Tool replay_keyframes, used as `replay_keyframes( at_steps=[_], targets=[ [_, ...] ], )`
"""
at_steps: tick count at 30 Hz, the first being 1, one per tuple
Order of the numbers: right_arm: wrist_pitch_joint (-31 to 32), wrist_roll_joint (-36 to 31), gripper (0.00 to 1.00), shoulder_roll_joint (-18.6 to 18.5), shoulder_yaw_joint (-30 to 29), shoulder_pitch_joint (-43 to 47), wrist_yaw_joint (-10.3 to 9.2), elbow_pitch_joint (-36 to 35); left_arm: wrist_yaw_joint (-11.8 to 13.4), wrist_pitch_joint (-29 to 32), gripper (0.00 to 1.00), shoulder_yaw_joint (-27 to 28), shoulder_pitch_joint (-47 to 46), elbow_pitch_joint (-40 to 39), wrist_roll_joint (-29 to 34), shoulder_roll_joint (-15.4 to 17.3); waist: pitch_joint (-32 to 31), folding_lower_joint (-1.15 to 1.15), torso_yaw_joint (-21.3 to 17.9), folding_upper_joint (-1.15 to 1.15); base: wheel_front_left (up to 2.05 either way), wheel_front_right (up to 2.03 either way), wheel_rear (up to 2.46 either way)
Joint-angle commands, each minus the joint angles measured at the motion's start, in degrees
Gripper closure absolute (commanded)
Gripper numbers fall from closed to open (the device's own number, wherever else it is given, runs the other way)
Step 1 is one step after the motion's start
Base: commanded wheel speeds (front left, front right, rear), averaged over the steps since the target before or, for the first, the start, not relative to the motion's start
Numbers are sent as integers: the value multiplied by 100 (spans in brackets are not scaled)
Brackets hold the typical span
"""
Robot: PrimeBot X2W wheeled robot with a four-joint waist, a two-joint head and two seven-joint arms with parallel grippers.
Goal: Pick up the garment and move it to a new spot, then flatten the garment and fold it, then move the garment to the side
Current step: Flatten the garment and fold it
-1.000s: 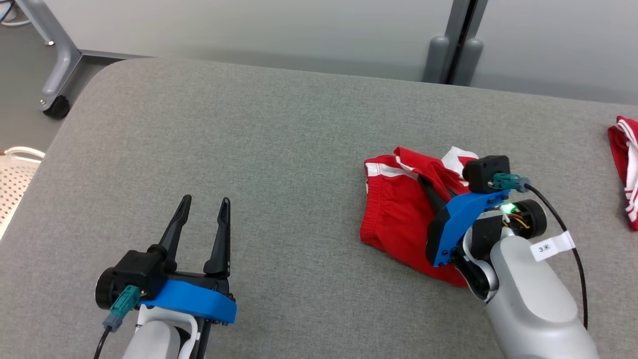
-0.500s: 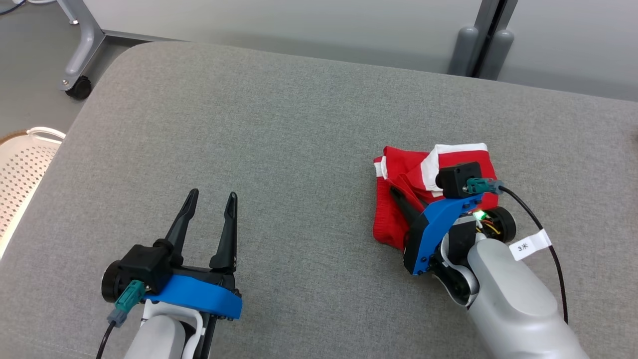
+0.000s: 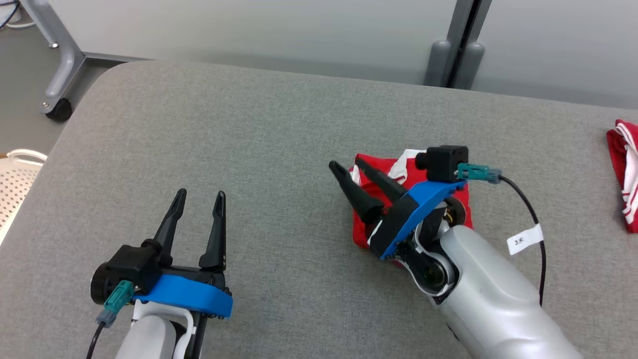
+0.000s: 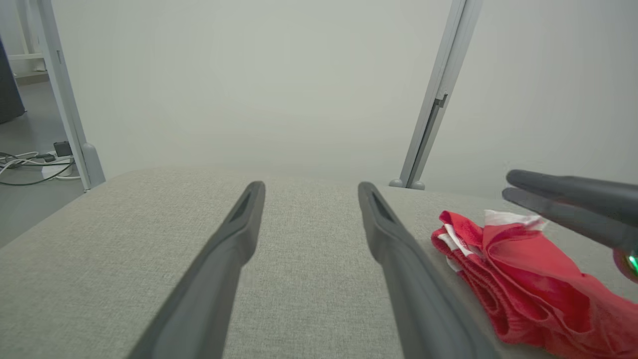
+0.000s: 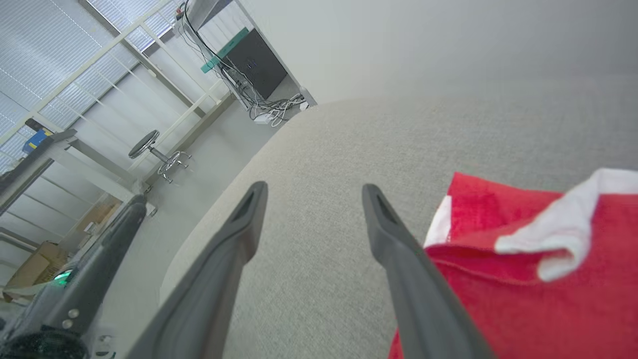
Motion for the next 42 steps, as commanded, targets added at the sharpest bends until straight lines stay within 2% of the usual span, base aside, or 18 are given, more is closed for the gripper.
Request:
replay_keyframes(
  at_steps=[1, 5, 7, 12, 15, 16, 17, 18, 19, 23, 32, 38, 42],
  targets=[
    [-154, -40, 0, -33, -74, -107, 3, -39, -6, -23, 0, 31, 37, -13, 14, 28, -84, 0, -86, -1, 0, 0, 0],
    [-713, -540, 0, -43, -729, -87, 3, 6, -6, -23, 0, 94, 127, -49, 52, 56, -202, 0, -206, -1, 0, 0, 0],
    [-875, -1025, 0, -221, -1185, 36, 2, 128, -6, -24, 0, 117, 159, -69, 56, 57, -241, 0, -249, -1, 0, 0, 0],
    [-814, -2221, 0, -472, -2217, 386, 3, 535, -6, -23, 0, 90, 207, -96, 57, 41, -247, 0, -276, -1, 0, 0, 0],
    [-694, -2829, 0, -363, -2706, 587, 3, 733, -6, -23, 0, 64, 186, -119, 47, 28, -197, 0, -259, -1, 0, 0, 0],
    [-640, -2996, 9, -306, -2813, 635, 3, 765, -6, -23, 0, 53, 172, -126, 38, 27, -176, 0, -250, -1, 0, 0, 0],
    [-579, -3144, 57, -239, -2894, 661, 3, 786, -6, -23, 0, 44, 155, -130, 28, 29, -150, 0, -239, -1, 0, 0, 0],
    [-513, -3222, 91, -173, -2937, 671, 3, 804, -6, -23, 0, 35, 133, -133, 18, 30, -126, 0, -226, -1, 0, 0, 0],
    [-421, -3323, 100, -126, -2902, 672, 3, 808, -6, -24, 0, 23, 110, -138, 10, 29, -98, 0, -208, -1, 0, 0, 0],
    [-83, -3340, 100, -32, -2527, 539, 3, 827, -7, -23, 0, -54, 15, -145, 16, 13, 22, 0, -97, -1, 0, 0, 0],
    [289, -2598, 100, -26, -1302, -301, 3, 1035, -7, -24, 0, -255, -162, -114, -32, -42, 195, 0, 241, -1, 0, 0, 0],
    [-57, -2455, 100, -30, -1310, -834, 3, 1467, -7, -24, 0, -278, -142, -76, -53, -37, 197, 0, 365, -1, 0, 0, 0],
    [-368, -2344, 100, -30, -1385, -855, 3, 1676, -7, -23, 0, -218, -55, -65, -57, -1, 130, 0, 321, -1, 0, 0, 0]
  ],
)
